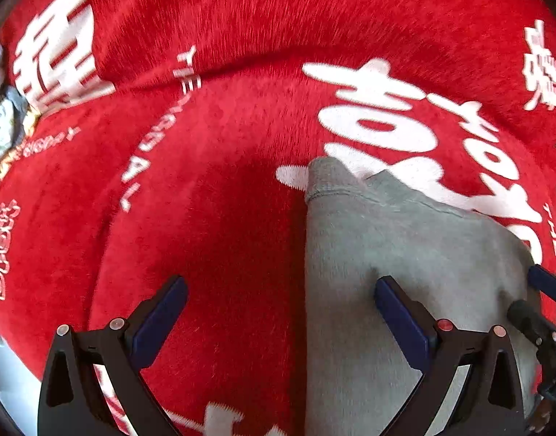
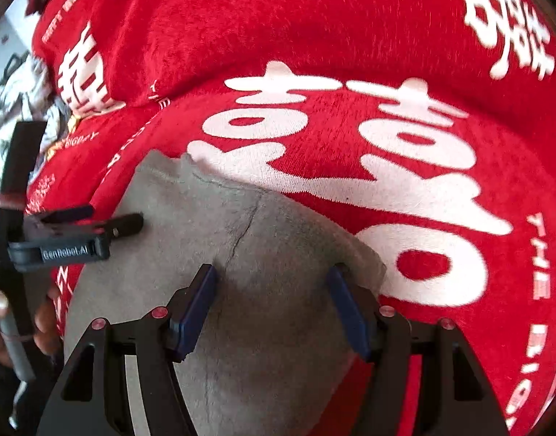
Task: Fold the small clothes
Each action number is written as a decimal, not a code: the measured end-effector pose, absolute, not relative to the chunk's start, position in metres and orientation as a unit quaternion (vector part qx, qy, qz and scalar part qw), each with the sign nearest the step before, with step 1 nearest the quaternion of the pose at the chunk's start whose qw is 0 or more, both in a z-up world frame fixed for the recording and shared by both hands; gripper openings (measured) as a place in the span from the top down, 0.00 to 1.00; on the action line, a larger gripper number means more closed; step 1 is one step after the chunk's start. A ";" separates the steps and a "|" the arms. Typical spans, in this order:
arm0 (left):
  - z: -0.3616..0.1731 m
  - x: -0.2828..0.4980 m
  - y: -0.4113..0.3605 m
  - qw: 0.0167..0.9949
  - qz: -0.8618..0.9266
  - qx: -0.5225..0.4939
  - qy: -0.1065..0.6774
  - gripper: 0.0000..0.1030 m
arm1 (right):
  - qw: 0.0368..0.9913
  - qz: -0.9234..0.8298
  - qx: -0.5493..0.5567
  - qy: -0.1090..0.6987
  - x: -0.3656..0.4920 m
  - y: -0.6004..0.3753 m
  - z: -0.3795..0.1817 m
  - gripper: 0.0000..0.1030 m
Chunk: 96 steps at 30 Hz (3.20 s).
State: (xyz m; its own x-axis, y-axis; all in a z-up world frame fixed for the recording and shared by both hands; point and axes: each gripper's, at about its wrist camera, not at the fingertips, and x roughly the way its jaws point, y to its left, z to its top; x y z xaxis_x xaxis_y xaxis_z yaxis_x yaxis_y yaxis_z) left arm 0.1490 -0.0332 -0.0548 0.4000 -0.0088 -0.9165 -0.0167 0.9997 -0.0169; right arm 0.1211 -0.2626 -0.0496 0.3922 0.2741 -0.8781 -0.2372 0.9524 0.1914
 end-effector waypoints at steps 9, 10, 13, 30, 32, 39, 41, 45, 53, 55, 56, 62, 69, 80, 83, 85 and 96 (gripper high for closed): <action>-0.028 0.085 -0.046 0.856 -0.049 0.000 0.515 0.00 | 0.842 0.226 -0.062 0.487 0.049 -0.228 -0.026 0.31; -0.031 0.081 -0.049 0.854 -0.050 0.004 0.517 0.00 | 0.837 0.228 -0.072 0.493 0.046 -0.225 -0.032 0.30; -0.046 0.075 -0.055 0.845 -0.054 0.014 0.532 0.00 | 0.839 0.223 -0.079 0.490 0.035 -0.225 -0.046 0.30; -0.063 0.060 -0.054 0.839 -0.059 -0.008 0.541 0.00 | 0.844 0.214 -0.079 0.486 0.003 -0.237 -0.042 0.26; -0.061 0.057 -0.052 0.838 -0.060 -0.008 0.543 0.00 | 0.844 0.212 -0.087 0.484 0.000 -0.236 -0.042 0.26; -0.048 0.021 -0.045 0.842 -0.089 0.001 0.532 0.00 | 0.849 0.213 -0.075 0.477 -0.018 -0.242 -0.030 0.26; -0.060 0.017 -0.045 0.833 -0.094 0.005 0.546 0.00 | 0.851 0.215 -0.057 0.476 -0.022 -0.247 -0.030 0.26; -0.066 0.012 -0.035 0.823 -0.099 -0.033 0.559 0.00 | 0.843 0.202 -0.056 0.495 -0.023 -0.250 -0.041 0.26; -0.054 -0.028 -0.031 0.825 -0.139 0.002 0.548 0.00 | 0.822 0.262 -0.013 0.505 -0.062 -0.262 -0.026 0.26; -0.058 -0.040 -0.032 0.821 -0.142 0.027 0.552 0.00 | 0.812 0.264 -0.011 0.521 -0.071 -0.264 -0.033 0.26; -0.060 -0.046 -0.032 0.819 -0.144 0.035 0.555 0.00 | 0.809 0.265 0.001 0.525 -0.074 -0.267 -0.036 0.26; -0.071 -0.049 -0.029 0.807 -0.147 0.031 0.572 0.00 | 0.787 0.294 0.088 0.535 -0.072 -0.282 -0.050 0.26; -0.085 -0.040 -0.017 0.789 -0.149 -0.011 0.597 0.00 | 0.763 0.317 0.126 0.549 -0.075 -0.279 -0.065 0.26; -0.096 -0.041 -0.029 0.770 -0.143 0.034 0.621 0.00 | 0.755 0.317 0.106 0.564 -0.076 -0.269 -0.080 0.41; -0.105 -0.038 -0.030 0.758 -0.123 0.043 0.639 0.00 | 0.753 0.293 0.066 0.585 -0.075 -0.268 -0.086 0.73; -0.095 -0.043 -0.033 0.768 -0.138 0.042 0.624 0.00 | 0.750 0.289 0.069 0.591 -0.072 -0.272 -0.087 0.74; -0.053 -0.018 -0.051 0.822 -0.169 -0.012 0.543 0.00 | 0.797 0.248 0.148 0.531 -0.041 -0.311 -0.048 0.46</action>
State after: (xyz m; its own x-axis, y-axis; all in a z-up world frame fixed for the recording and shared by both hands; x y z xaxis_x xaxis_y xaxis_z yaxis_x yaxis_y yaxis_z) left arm -0.0180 -0.0514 -0.0531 0.3527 -0.2910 -0.8894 0.2645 0.9427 -0.2035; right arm -0.0414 -0.3112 -0.0476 0.3138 0.5523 -0.7723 -0.2372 0.8332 0.4995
